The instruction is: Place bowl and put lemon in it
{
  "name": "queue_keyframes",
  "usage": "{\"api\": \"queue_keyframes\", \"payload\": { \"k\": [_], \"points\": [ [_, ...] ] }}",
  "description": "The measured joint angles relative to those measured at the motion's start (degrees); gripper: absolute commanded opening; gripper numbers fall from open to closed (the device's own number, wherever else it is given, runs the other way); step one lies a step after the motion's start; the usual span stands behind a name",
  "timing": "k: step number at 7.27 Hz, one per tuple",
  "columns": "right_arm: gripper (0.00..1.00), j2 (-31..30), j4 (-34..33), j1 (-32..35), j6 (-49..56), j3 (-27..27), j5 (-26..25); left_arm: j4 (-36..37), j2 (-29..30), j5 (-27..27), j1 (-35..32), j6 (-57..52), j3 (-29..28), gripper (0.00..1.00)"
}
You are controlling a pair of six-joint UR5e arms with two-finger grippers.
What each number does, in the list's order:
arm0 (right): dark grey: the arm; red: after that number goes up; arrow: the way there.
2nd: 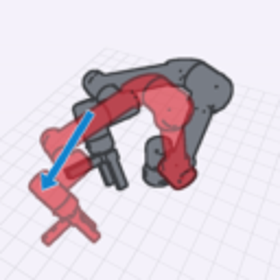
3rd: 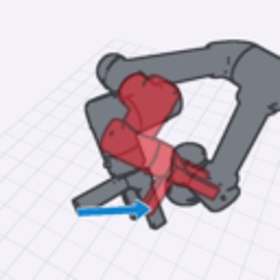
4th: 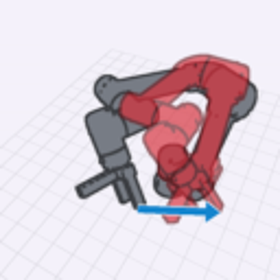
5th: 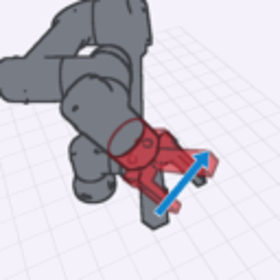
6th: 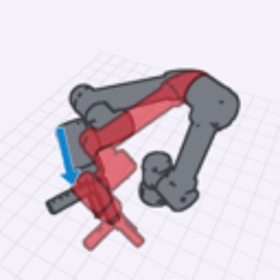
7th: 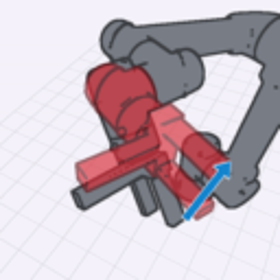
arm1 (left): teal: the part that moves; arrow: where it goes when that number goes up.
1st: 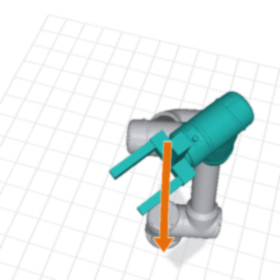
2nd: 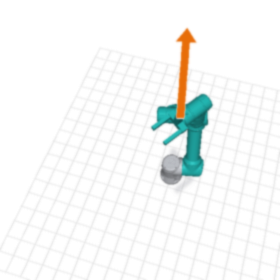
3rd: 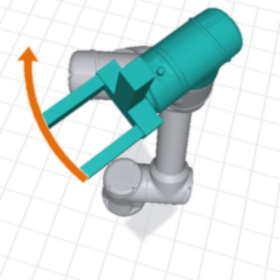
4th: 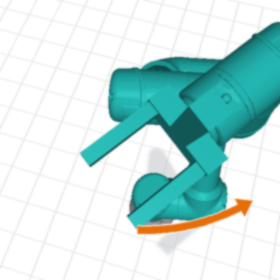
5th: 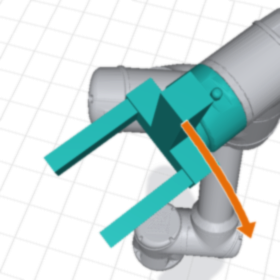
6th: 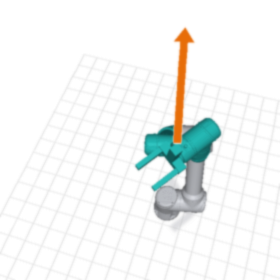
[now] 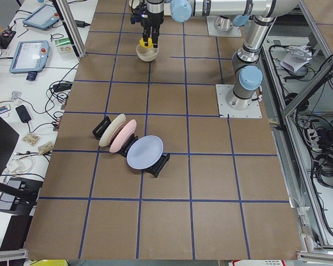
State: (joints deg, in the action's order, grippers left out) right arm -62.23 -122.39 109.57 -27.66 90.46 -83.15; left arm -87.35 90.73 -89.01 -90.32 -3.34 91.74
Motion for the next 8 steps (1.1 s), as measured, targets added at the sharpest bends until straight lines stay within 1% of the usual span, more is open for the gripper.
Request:
{"api": "queue_keyframes", "payload": {
  "k": [2,3,8],
  "points": [
    [0.02,1.4,-0.8,0.4,-0.3,0.2,0.0,-1.1,-0.3,-1.7,0.0,0.0,-0.4,1.0],
    [0.1,2.1,-0.9,0.4,-0.1,0.3,0.0,-1.5,-0.2,-2.0,0.0,0.0,-0.5,1.0],
    [0.88,3.5,-0.8,0.5,0.2,0.6,0.1,-2.4,0.1,-2.2,0.1,0.1,-0.4,1.0]
  ]
}}
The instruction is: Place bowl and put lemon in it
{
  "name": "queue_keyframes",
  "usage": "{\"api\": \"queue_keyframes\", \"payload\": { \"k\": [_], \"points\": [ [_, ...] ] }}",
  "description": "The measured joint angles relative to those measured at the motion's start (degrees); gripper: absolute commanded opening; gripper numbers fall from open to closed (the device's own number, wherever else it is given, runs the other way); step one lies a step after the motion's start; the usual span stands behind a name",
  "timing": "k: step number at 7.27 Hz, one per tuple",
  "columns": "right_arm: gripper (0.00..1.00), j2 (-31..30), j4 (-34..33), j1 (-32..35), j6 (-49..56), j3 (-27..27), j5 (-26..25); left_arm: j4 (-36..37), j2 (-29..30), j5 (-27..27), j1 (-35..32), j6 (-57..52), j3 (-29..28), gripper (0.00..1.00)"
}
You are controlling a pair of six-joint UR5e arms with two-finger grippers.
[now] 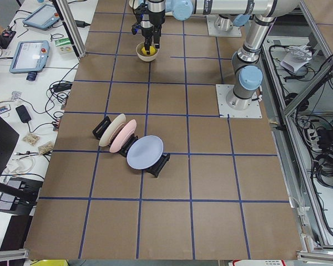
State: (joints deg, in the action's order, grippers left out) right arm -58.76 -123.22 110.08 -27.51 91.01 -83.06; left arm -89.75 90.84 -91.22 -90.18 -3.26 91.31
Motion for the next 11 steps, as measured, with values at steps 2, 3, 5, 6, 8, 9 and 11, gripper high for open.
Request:
{"api": "queue_keyframes", "payload": {
  "k": [2,3,5,6,8,9,11],
  "points": [
    [1.0,-0.1,0.0,0.0,-0.1,0.0,-0.1,0.0,0.1,0.0,0.0,0.0,0.0,1.0],
    [1.0,-0.3,0.0,0.0,-0.3,-0.1,-0.2,-0.1,0.1,0.0,0.1,0.0,0.0,1.0],
    [1.0,-2.8,1.1,-0.5,0.5,-0.6,-1.0,-0.1,0.1,0.0,0.5,0.0,-0.1,1.0],
    [1.0,-5.4,2.9,-1.6,1.5,-0.7,-2.3,-0.1,0.1,0.1,0.8,0.0,-0.3,1.0],
    [1.0,-12.1,10.9,-6.9,4.0,-0.8,-6.3,-0.1,0.1,0.1,0.7,0.0,-0.2,1.0],
    [1.0,-16.3,16.2,-10.9,6.2,-0.7,-7.3,-0.1,0.1,0.1,0.6,0.0,-0.1,1.0],
    [1.0,-26.0,25.5,-17.7,9.3,-0.2,-7.7,-0.1,0.2,0.1,0.6,0.0,-0.1,1.0]
  ]
}}
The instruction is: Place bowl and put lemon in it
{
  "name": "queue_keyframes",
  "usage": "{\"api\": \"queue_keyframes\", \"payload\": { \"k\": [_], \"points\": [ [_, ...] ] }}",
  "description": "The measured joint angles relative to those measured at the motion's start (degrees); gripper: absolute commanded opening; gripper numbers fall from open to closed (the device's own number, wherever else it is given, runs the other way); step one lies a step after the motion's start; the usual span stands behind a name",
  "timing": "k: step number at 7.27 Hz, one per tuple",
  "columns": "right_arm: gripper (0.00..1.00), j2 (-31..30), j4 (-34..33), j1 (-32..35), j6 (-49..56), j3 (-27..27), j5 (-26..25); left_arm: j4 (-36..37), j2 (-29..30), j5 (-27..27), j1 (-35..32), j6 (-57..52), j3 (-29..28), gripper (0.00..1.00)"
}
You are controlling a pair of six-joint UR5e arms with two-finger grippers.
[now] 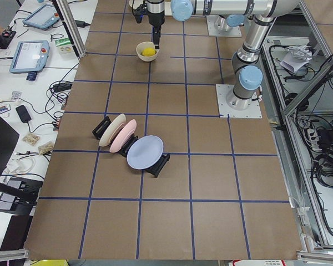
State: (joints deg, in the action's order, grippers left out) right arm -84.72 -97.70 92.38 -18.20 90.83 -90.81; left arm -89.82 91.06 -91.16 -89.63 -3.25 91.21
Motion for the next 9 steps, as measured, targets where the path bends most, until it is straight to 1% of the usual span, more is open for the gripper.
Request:
{"api": "queue_keyframes", "payload": {
  "k": [1,2,3,6,9],
  "points": [
    [1.0,-3.3,3.9,-1.6,0.6,0.1,0.2,0.0,0.1,0.0,0.0,0.0,0.0,1.0],
    [1.0,-5.5,5.8,-2.1,1.0,0.4,0.3,0.0,0.1,-0.1,-0.1,0.0,-0.1,1.0],
    [1.0,-6.6,6.6,-2.3,2.5,0.8,0.4,0.0,0.1,-0.1,-0.1,0.0,-0.1,1.0],
    [1.0,-7.9,7.0,-2.3,11.9,1.7,0.6,0.0,0.2,-0.1,-0.1,0.0,-0.1,1.0],
    [1.0,-8.1,6.9,-2.3,13.2,2.3,0.7,0.0,0.2,-0.1,-0.1,0.0,-0.2,1.0]
  ]
}}
